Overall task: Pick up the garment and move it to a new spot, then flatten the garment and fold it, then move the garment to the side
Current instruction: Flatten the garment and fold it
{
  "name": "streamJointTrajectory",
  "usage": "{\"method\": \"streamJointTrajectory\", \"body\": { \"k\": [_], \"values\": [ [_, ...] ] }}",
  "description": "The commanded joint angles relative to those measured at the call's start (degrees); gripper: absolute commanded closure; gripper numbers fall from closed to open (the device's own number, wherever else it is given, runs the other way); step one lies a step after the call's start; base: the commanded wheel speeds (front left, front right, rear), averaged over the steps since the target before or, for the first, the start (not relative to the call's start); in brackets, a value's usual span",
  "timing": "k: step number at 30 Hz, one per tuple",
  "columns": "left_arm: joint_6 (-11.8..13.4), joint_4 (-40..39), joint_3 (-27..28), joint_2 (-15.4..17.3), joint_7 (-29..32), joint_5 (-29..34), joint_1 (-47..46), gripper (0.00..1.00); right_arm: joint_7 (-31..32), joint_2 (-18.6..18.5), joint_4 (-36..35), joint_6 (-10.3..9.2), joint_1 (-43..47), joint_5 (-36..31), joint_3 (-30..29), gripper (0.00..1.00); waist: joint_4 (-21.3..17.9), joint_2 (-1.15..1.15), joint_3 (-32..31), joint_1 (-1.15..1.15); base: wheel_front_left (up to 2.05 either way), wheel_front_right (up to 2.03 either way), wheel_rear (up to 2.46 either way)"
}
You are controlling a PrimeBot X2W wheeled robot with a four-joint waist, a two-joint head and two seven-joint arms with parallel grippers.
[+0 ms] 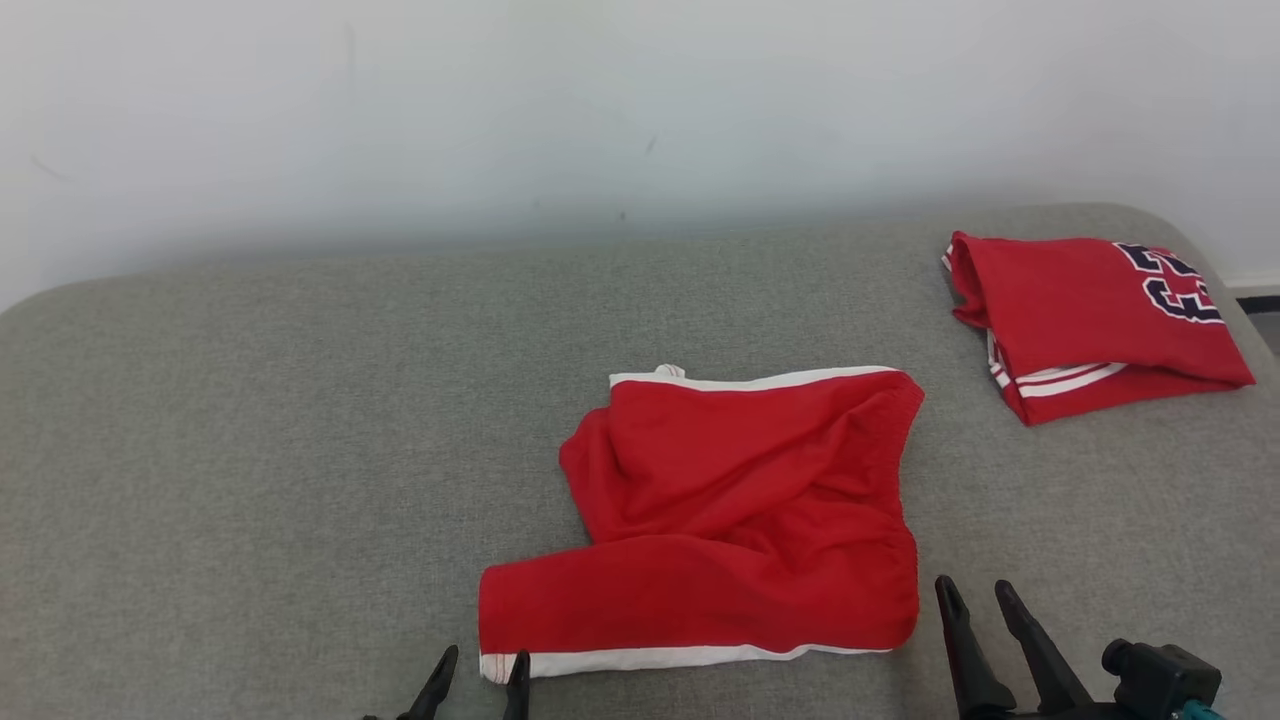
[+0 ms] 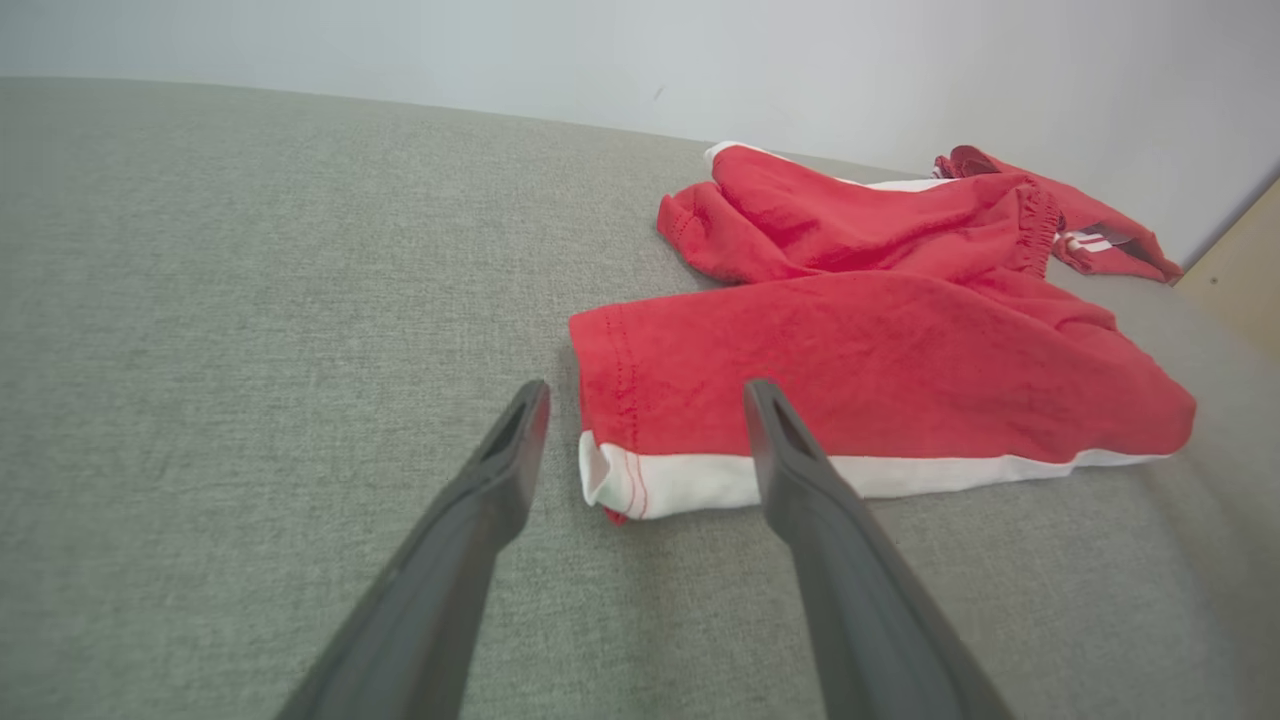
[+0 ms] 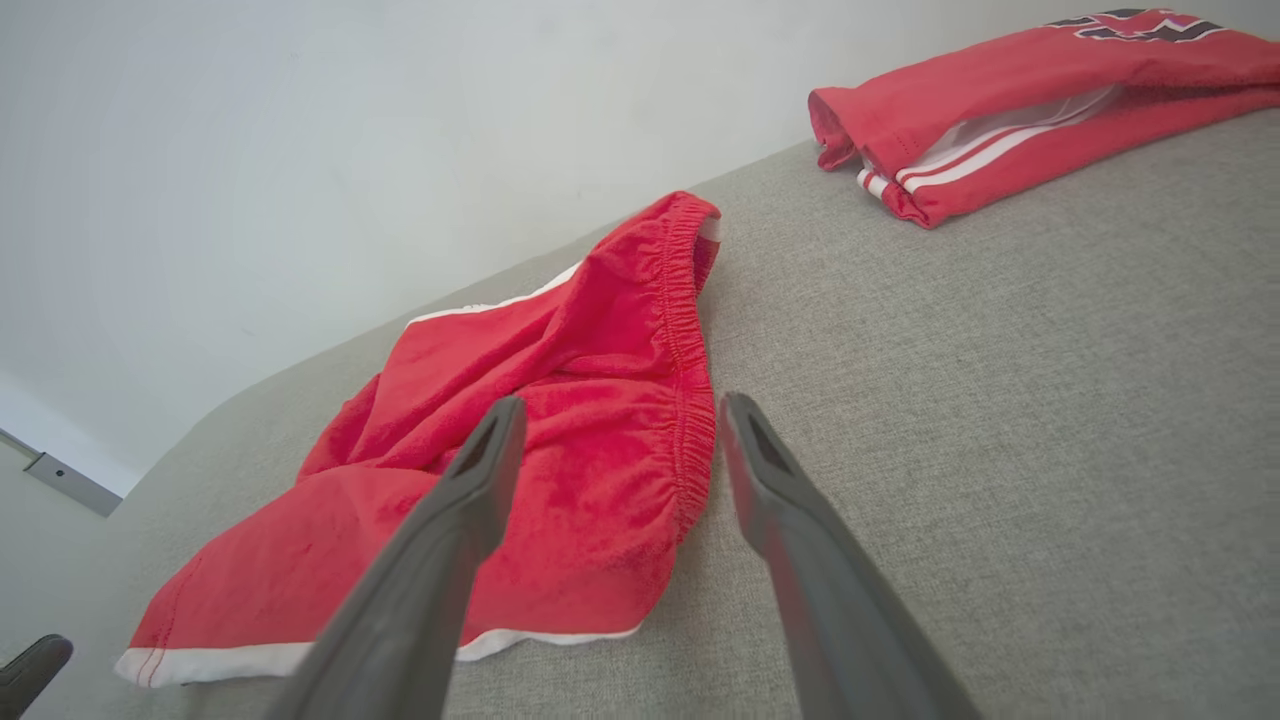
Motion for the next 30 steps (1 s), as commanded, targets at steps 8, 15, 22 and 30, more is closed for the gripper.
{"method": "streamJointTrajectory", "body": {
  "k": [8,15,22,30],
  "values": [
    [-0.62,5.87,-0.02,0.01,-0.16,0.34,-2.93,0.0,-1.35,0.05,1.64,-0.14,-1.31,-0.11,-0.05,0.0,-3.03,0.0,1.07,0.0,0.0,0.0,0.0],
    [-0.84,7.35,0.3,0.01,-0.16,-0.13,-2.65,0.18,-1.98,0.04,2.36,-0.14,-1.51,0.01,-0.27,0.0,-2.97,0.0,0.66,0.0,0.0,0.0,0.0],
    [-1.3,8.8,-0.33,0.01,-0.16,-0.64,-2.81,1.0,-2.07,-0.13,2.66,-0.14,-1.08,-0.22,-0.61,0.0,-1.81,0.0,-0.16,0.0,0.0,0.0,0.0],
    [-1.63,2.64,2.23,0.04,-0.16,1.78,1.2,1.0,-2.52,0.36,2.88,-0.14,0.2,0.27,-1.26,0.0,1.2,0.0,-0.85,0.0,0.0,0.0,0.0]
  ]
}}
